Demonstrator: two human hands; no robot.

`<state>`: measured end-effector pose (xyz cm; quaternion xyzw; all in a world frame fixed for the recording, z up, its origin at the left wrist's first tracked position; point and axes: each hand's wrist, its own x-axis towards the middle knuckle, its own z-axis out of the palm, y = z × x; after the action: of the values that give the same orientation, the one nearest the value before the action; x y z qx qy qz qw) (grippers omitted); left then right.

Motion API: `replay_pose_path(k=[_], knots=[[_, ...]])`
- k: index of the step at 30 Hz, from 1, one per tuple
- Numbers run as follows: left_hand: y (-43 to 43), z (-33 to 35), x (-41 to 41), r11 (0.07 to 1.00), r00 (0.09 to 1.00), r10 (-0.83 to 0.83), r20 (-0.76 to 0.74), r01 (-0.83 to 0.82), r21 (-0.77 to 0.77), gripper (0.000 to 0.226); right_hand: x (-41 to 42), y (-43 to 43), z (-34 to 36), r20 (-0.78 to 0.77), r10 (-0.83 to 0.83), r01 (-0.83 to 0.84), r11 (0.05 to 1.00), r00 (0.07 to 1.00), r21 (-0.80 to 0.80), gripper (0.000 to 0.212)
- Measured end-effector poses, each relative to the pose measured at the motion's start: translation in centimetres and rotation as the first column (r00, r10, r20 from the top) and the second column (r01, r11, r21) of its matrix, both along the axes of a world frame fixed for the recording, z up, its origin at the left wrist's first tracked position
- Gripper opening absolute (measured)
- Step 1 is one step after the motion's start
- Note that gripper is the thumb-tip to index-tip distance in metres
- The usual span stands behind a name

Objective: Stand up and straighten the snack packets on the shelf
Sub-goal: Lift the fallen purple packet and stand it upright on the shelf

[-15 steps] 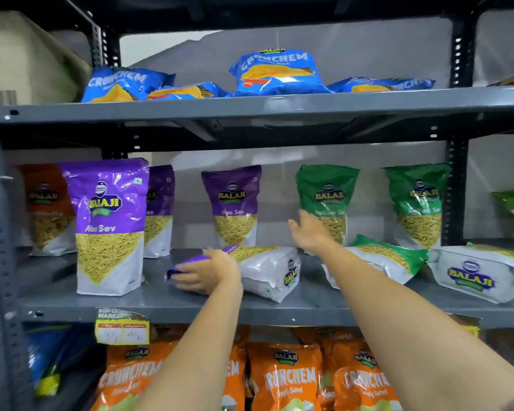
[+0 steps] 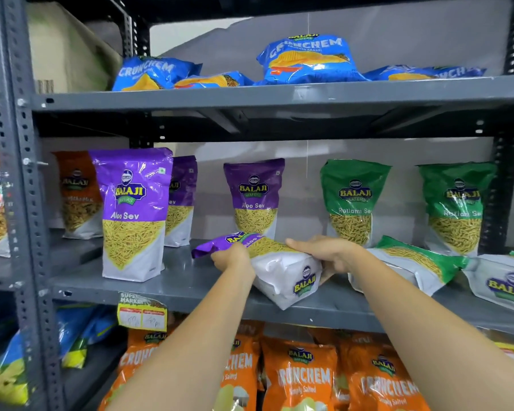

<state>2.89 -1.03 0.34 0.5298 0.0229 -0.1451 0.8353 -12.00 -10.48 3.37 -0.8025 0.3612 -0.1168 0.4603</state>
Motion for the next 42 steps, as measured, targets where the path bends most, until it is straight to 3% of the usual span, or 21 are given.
replay_pose_path(k=[3,6,9,10,15,18,23,29,33,37,42], knots=[[1.3,0.3,0.8,0.994,0.997,-0.011,0.072,0.019,-0.110,0.039,-1.6,1.6,-0.3,0.106,0.078,-0.081,0.996,0.991,0.027,0.068],[3.1,1.7,0.5,0.975,0.967,-0.066,0.247,0.115,-0.188,0.021,-3.0,3.7,-0.6,0.214,0.119,-0.126,0.992,0.970,0.021,0.083],[4.8,3.5,0.1,0.928,0.871,-0.143,0.469,0.283,-0.241,0.007,-3.6,6.1,-1.7,0.356,0.119,-0.106,0.993,0.927,-0.056,0.051],[5.3,3.9,0.0,0.906,0.838,-0.166,0.520,0.338,-0.256,0.008,-3.8,6.6,-2.2,0.408,0.099,-0.070,0.994,0.908,-0.085,0.050],[7.2,5.0,-0.8,0.824,0.722,-0.205,0.661,0.491,-0.281,0.014,-4.3,8.3,-4.0,0.512,0.093,0.013,0.980,0.854,-0.200,0.095],[7.5,4.8,-0.8,0.794,0.714,-0.223,0.664,0.528,-0.301,0.015,-4.2,8.4,-4.4,0.561,0.101,0.018,0.979,0.822,-0.202,0.113],[7.5,4.5,0.0,0.780,0.694,-0.241,0.678,0.554,-0.290,0.017,-3.5,8.6,-4.8,0.578,0.093,0.062,0.968,0.811,-0.243,0.104],[6.1,6.2,3.7,0.871,0.672,-0.194,0.715,0.453,-0.189,0.022,1.5,8.0,-4.2,0.587,0.061,0.153,0.939,0.807,-0.308,0.094],[4.5,5.6,7.7,0.933,0.714,-0.174,0.678,0.340,-0.120,0.030,5.9,7.2,-4.7,0.575,0.030,0.170,0.941,0.817,-0.291,0.095],[2.7,3.8,10.6,0.921,0.768,-0.169,0.618,0.346,-0.179,0.018,8.2,6.2,-5.8,0.553,0.010,0.181,0.940,0.833,-0.290,0.094],[1.3,3.5,11.0,0.883,0.773,-0.183,0.608,0.401,-0.245,0.012,9.3,4.7,-6.7,0.531,0.003,0.161,0.952,0.847,-0.261,0.097]])
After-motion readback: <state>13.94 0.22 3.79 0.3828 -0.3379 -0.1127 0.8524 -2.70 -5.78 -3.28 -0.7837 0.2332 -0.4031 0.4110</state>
